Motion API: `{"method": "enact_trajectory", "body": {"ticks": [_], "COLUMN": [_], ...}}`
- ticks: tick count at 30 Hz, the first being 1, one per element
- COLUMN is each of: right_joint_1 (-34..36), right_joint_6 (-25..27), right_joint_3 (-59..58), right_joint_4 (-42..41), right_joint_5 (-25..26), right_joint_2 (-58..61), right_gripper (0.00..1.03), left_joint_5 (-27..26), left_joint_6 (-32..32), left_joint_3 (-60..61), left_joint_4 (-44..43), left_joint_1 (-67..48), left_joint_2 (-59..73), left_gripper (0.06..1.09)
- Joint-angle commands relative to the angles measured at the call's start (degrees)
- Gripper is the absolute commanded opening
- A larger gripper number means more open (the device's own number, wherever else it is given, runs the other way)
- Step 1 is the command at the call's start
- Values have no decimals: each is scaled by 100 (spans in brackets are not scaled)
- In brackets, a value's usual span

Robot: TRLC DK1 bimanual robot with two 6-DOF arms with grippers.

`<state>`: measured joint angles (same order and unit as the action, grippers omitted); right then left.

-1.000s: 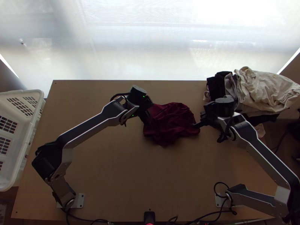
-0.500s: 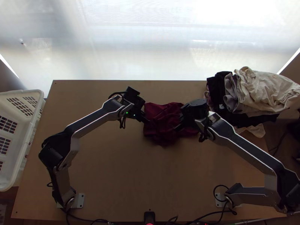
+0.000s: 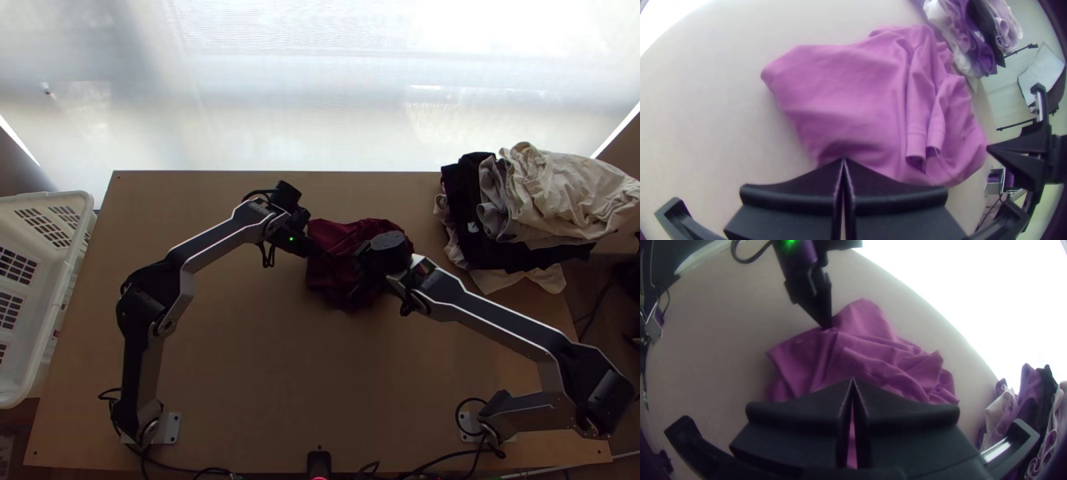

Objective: Fold the t-shirt

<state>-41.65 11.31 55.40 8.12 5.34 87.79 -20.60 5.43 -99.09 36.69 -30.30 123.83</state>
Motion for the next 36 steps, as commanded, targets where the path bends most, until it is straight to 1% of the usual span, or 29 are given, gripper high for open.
{"method": "enact_trajectory", "body": {"ticks": [1, 6, 10, 14, 19, 24, 28, 31, 34, 36], "right_joint_1": [-195, -63, 262, 711, 1590, 2381, 2943, 3462, 3576, 3321], "right_joint_6": [389, 679, 829, 1005, 1321, 1550, 1796, 1954, 1910, 1690], "right_joint_3": [-266, -82, 182, 244, 6, -495, -1013, -1145, -969, -758], "right_joint_4": [-258, -575, -627, -627, -619, -487, -135, 102, 436, 647], "right_joint_5": [2, 2, -7, 2, -7, -7, -7, -42, -113, -113], "right_joint_2": [432, 915, 1364, 1434, 1276, 573, -271, -834, -1387, -1563], "right_gripper": [3, 3, 3, 3, 3, 3, 3, 3, 3, 3], "left_joint_5": [-76, 65, 214, 329, 513, 575, 610, 619, 610, 610], "left_joint_6": [90, 46, -16, -51, -165, -192, -236, -271, -279, -306], "left_joint_3": [-374, -401, -427, -427, -559, -691, -831, -875, -893, -884], "left_joint_4": [128, 137, 146, 163, 286, 330, 401, 418, 445, 489], "left_joint_1": [-28, -37, -54, -54, -81, -116, -151, -186, -204, -230], "left_joint_2": [308, 414, 493, 493, 634, 713, 801, 880, 906, 897], "left_gripper": [10, 10, 10, 10, 10, 10, 10, 10, 10, 10]}}
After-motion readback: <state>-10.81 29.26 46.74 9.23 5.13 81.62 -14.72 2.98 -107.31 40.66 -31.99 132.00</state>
